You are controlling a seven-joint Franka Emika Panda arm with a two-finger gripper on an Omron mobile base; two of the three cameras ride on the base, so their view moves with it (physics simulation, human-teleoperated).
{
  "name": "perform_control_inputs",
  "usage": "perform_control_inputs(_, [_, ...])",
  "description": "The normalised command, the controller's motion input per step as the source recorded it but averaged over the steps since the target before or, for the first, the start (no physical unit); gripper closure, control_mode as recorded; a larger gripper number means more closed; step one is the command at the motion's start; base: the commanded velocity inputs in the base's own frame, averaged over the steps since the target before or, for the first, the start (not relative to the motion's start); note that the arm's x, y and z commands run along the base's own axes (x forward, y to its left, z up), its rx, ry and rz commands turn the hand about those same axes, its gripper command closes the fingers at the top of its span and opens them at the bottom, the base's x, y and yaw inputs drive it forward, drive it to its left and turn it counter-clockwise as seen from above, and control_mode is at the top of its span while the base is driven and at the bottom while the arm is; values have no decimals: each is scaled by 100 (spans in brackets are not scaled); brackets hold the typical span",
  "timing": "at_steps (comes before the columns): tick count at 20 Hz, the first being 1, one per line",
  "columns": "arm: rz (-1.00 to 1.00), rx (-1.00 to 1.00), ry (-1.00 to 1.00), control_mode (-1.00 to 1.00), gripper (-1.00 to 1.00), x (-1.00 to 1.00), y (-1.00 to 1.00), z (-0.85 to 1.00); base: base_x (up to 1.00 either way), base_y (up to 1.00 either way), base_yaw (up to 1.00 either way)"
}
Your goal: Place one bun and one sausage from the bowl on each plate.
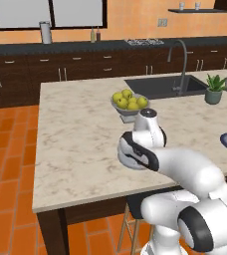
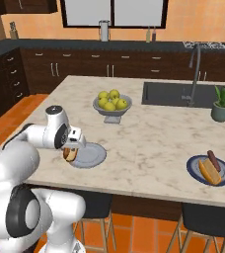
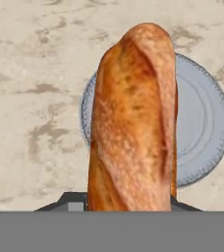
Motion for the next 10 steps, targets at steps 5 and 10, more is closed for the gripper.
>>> perform_control_inputs(5, [-1,-2,15,-100,100,92,-6,-45,0,0,0])
perform_control_inputs(10, [0,-1,16,-100,100,15,-1,-33,0,0,0])
